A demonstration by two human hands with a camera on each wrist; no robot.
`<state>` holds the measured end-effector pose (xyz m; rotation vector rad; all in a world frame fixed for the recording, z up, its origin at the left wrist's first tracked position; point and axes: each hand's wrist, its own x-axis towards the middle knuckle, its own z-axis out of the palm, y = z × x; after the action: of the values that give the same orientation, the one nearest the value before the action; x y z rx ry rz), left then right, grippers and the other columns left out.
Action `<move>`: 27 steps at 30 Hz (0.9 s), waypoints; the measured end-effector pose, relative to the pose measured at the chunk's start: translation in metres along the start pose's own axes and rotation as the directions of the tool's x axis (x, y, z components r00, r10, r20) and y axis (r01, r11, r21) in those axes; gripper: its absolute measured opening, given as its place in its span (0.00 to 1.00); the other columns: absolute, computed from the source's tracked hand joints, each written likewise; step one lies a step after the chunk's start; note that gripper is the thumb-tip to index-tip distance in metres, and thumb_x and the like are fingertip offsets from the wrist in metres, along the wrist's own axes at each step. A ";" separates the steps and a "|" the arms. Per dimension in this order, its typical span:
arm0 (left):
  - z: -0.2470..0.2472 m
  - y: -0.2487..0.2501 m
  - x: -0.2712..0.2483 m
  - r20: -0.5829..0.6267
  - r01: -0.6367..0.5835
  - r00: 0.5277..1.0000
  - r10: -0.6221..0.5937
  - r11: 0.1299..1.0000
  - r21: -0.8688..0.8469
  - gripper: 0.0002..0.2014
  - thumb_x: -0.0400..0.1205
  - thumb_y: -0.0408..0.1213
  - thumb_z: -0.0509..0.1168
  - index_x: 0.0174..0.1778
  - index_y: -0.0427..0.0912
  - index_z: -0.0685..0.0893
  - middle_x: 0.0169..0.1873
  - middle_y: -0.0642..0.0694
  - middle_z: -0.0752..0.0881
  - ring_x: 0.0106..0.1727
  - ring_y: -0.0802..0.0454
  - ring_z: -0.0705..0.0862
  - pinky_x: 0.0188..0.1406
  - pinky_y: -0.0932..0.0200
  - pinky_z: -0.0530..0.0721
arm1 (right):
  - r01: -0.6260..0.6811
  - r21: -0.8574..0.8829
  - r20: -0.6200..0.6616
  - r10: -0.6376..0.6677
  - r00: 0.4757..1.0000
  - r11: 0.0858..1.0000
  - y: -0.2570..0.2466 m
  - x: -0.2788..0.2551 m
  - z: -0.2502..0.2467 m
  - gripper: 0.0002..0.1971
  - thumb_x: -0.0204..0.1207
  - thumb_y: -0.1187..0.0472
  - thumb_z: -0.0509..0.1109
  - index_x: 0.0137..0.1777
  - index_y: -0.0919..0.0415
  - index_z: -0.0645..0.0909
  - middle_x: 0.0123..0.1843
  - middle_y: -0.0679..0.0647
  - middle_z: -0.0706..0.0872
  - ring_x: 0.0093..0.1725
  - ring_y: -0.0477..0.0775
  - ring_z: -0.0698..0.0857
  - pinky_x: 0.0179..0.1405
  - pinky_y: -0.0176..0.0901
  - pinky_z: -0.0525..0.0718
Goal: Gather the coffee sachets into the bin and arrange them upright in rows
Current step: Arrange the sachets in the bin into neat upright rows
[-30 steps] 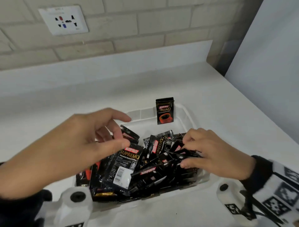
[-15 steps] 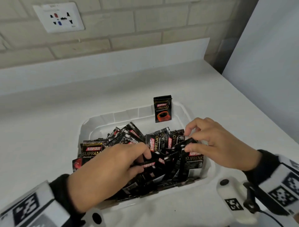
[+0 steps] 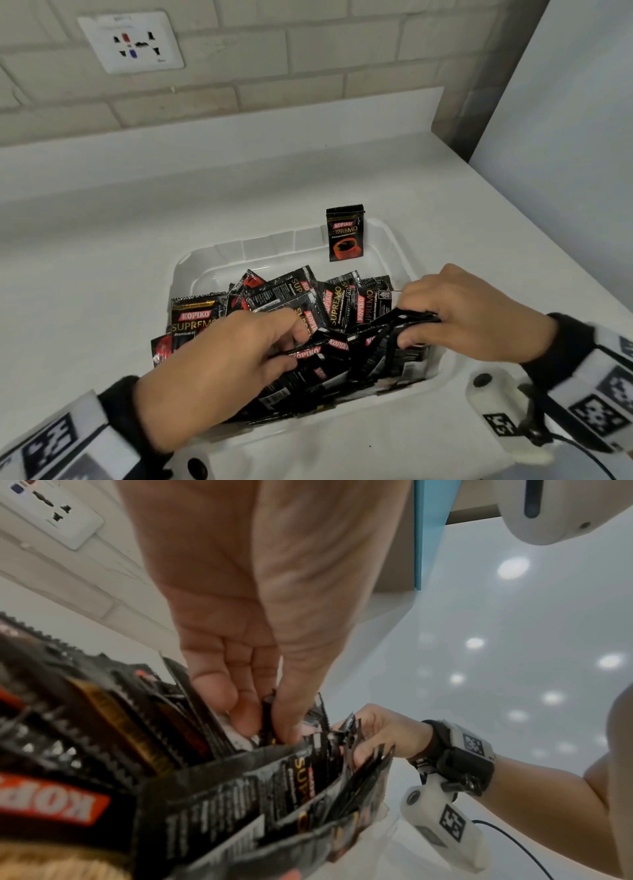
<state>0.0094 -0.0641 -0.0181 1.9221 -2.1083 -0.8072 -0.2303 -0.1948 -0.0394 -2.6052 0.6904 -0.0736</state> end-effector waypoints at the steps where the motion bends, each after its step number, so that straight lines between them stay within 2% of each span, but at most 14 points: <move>1: 0.000 -0.001 0.000 0.003 0.001 1.000 -0.001 1.000 -0.008 0.09 0.79 0.43 0.68 0.51 0.62 0.77 0.42 0.90 0.69 0.42 0.78 0.76 0.38 0.79 0.72 | -0.004 0.013 0.003 0.004 1.000 1.000 -0.001 0.000 -0.004 0.22 0.63 0.31 0.56 0.37 0.48 0.76 0.32 0.41 0.77 0.35 0.43 0.78 0.41 0.32 0.63; 4: 0.002 -0.005 -0.001 -0.013 -0.002 1.000 0.001 0.999 -0.046 0.12 0.79 0.42 0.68 0.45 0.65 0.74 0.40 0.81 0.77 0.38 0.75 0.77 0.34 0.78 0.72 | -0.038 0.055 -0.001 0.039 0.999 0.998 -0.004 -0.003 -0.018 0.19 0.61 0.31 0.58 0.38 0.44 0.76 0.35 0.39 0.79 0.33 0.42 0.78 0.39 0.31 0.68; 6: 0.003 -0.006 0.000 -0.019 0.016 1.000 -0.017 0.998 -0.064 0.10 0.79 0.42 0.68 0.47 0.64 0.77 0.35 0.65 0.82 0.37 0.71 0.78 0.35 0.76 0.73 | -0.068 0.121 -0.020 0.071 0.997 0.990 -0.006 -0.005 -0.029 0.16 0.60 0.32 0.61 0.32 0.43 0.77 0.33 0.41 0.80 0.33 0.44 0.79 0.35 0.35 0.72; 8: 0.003 -0.006 0.001 -0.018 0.032 0.999 -0.033 0.997 -0.070 0.10 0.79 0.43 0.68 0.50 0.63 0.77 0.35 0.61 0.81 0.37 0.69 0.78 0.35 0.75 0.74 | -0.092 0.182 -0.053 0.103 0.993 0.979 -0.006 -0.007 -0.039 0.15 0.60 0.34 0.64 0.30 0.44 0.78 0.32 0.42 0.81 0.33 0.45 0.80 0.35 0.40 0.75; 12: 0.001 -0.001 0.001 -0.027 0.029 0.999 -0.031 0.998 -0.052 0.09 0.80 0.44 0.67 0.52 0.62 0.77 0.36 0.62 0.79 0.39 0.73 0.77 0.35 0.76 0.73 | -0.147 0.393 -0.123 0.210 0.970 0.908 0.001 -0.008 -0.053 0.19 0.57 0.33 0.73 0.33 0.49 0.85 0.31 0.43 0.85 0.31 0.40 0.80 0.35 0.28 0.75; 14: -0.005 0.002 -0.001 -0.063 0.012 0.998 -0.015 0.999 -0.048 0.10 0.78 0.46 0.68 0.49 0.65 0.74 0.40 0.63 0.80 0.47 0.78 0.74 0.40 0.78 0.73 | -0.150 0.520 -0.134 0.255 0.958 0.841 0.004 -0.006 -0.056 0.23 0.53 0.35 0.77 0.40 0.52 0.89 0.38 0.52 0.90 0.35 0.45 0.85 0.38 0.30 0.82; 15: -0.008 0.004 -0.002 -0.095 0.003 0.995 -0.007 0.999 -0.043 0.11 0.77 0.48 0.68 0.48 0.67 0.72 0.45 0.67 0.80 0.51 0.80 0.71 0.43 0.80 0.72 | -0.149 0.604 -0.135 0.286 0.949 0.783 0.004 -0.003 -0.056 0.20 0.54 0.41 0.78 0.42 0.53 0.90 0.40 0.55 0.91 0.35 0.47 0.87 0.38 0.34 0.85; 17: -0.018 0.009 -0.005 -0.180 0.011 0.983 -0.031 0.994 -0.109 0.11 0.74 0.50 0.69 0.44 0.70 0.74 0.52 0.83 0.71 0.52 0.80 0.71 0.43 0.81 0.71 | -0.141 0.729 -0.155 0.362 0.919 0.670 0.001 0.005 -0.053 0.07 0.60 0.58 0.77 0.39 0.57 0.90 0.37 0.54 0.91 0.33 0.45 0.87 0.33 0.33 0.86; 18: -0.022 0.010 -0.007 -0.241 0.008 0.969 -0.055 0.982 -0.191 0.09 0.72 0.52 0.70 0.43 0.70 0.78 0.50 0.83 0.72 0.49 0.76 0.75 0.40 0.80 0.73 | -0.136 0.758 -0.175 0.399 0.900 0.638 -0.002 0.010 -0.053 0.04 0.64 0.65 0.74 0.38 0.58 0.88 0.33 0.51 0.91 0.29 0.42 0.86 0.28 0.30 0.84; 19: -0.027 0.011 -0.008 -0.300 -0.009 0.950 -0.084 0.956 -0.295 0.09 0.68 0.55 0.70 0.43 0.71 0.81 0.47 0.77 0.77 0.45 0.70 0.79 0.37 0.78 0.75 | -0.126 0.774 -0.195 0.423 0.885 0.621 -0.002 0.015 -0.051 0.04 0.67 0.69 0.73 0.38 0.59 0.86 0.29 0.48 0.89 0.26 0.40 0.84 0.25 0.28 0.81; 21: -0.033 0.012 -0.009 -0.309 -0.020 0.937 -0.164 0.856 -0.516 0.15 0.63 0.64 0.70 0.45 0.72 0.82 0.42 0.62 0.85 0.39 0.61 0.84 0.36 0.74 0.79 | -0.105 0.785 -0.235 0.450 0.861 0.611 -0.006 0.023 -0.050 0.05 0.69 0.68 0.72 0.38 0.58 0.85 0.27 0.46 0.88 0.26 0.38 0.83 0.25 0.28 0.80; 23: -0.038 0.013 -0.007 -0.198 -0.033 0.969 -0.149 0.712 -0.701 0.23 0.55 0.69 0.73 0.43 0.66 0.86 0.42 0.52 0.90 0.37 0.58 0.87 0.37 0.69 0.84 | -0.026 0.757 -0.337 0.425 0.840 0.652 -0.016 0.030 -0.050 0.03 0.68 0.64 0.74 0.39 0.56 0.86 0.31 0.45 0.89 0.30 0.39 0.85 0.31 0.28 0.82; 25: -0.039 0.013 -0.002 0.012 0.048 0.997 -0.080 0.465 -0.884 0.33 0.48 0.71 0.75 0.44 0.54 0.90 0.45 0.42 0.90 0.38 0.49 0.89 0.35 0.62 0.87 | 0.127 0.577 -0.580 0.296 0.759 0.807 -0.032 0.036 -0.050 0.05 0.66 0.58 0.77 0.38 0.57 0.86 0.32 0.45 0.87 0.32 0.36 0.82 0.35 0.26 0.78; 27: -0.039 0.013 0.008 0.197 0.202 0.979 -0.051 0.139 -0.969 0.44 0.51 0.72 0.71 0.54 0.43 0.88 0.50 0.31 0.88 0.39 0.40 0.89 0.33 0.52 0.88 | 0.266 0.207 -0.766 -0.013 0.642 0.942 -0.047 0.039 -0.052 0.06 0.67 0.58 0.77 0.41 0.58 0.86 0.35 0.45 0.83 0.34 0.38 0.79 0.37 0.28 0.75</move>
<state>0.0153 -0.0823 0.0195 1.1829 -0.7693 -1.7766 -0.1834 -0.1978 0.0259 -2.2413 0.6516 -1.2915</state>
